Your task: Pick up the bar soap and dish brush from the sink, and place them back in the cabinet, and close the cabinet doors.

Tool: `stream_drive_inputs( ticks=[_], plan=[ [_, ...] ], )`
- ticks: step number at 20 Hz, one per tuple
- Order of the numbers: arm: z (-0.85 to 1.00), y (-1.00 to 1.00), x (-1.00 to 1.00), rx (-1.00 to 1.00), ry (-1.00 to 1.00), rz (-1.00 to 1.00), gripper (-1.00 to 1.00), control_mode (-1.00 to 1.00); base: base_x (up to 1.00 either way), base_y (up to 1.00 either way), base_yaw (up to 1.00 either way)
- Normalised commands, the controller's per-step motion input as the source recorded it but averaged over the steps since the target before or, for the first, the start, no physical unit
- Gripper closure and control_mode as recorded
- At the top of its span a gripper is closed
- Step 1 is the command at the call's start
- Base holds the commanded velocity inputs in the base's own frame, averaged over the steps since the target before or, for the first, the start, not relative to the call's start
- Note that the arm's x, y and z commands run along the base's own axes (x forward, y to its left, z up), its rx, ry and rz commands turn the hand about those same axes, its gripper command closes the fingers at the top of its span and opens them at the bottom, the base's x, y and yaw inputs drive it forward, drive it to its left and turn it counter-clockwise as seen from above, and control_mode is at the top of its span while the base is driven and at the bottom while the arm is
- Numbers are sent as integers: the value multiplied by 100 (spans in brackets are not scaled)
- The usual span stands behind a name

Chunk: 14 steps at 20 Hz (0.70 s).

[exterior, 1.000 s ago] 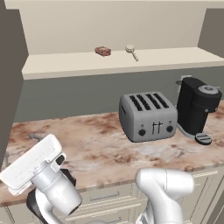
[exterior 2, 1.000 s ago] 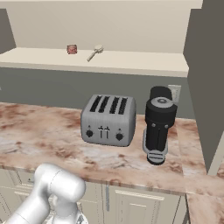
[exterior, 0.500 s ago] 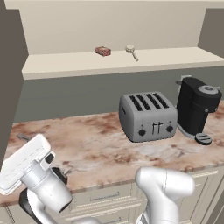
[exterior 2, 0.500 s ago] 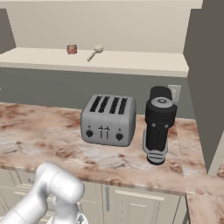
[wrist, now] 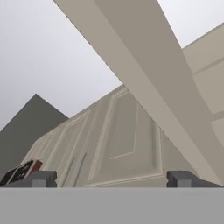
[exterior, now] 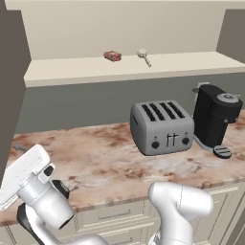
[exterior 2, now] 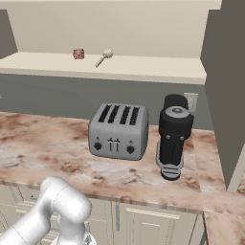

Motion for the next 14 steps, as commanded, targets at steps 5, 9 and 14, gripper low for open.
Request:
stream_drive_inputs(
  ticks=[5,9,14],
  plan=[
    [7,0,4,4,-2,1,-100,-100,0,0,0],
    [19,0,3,3,-1,2,-100,-100,0,0,0],
    [19,2,0,1,0,2,-100,-100,0,0,0]
  ],
)
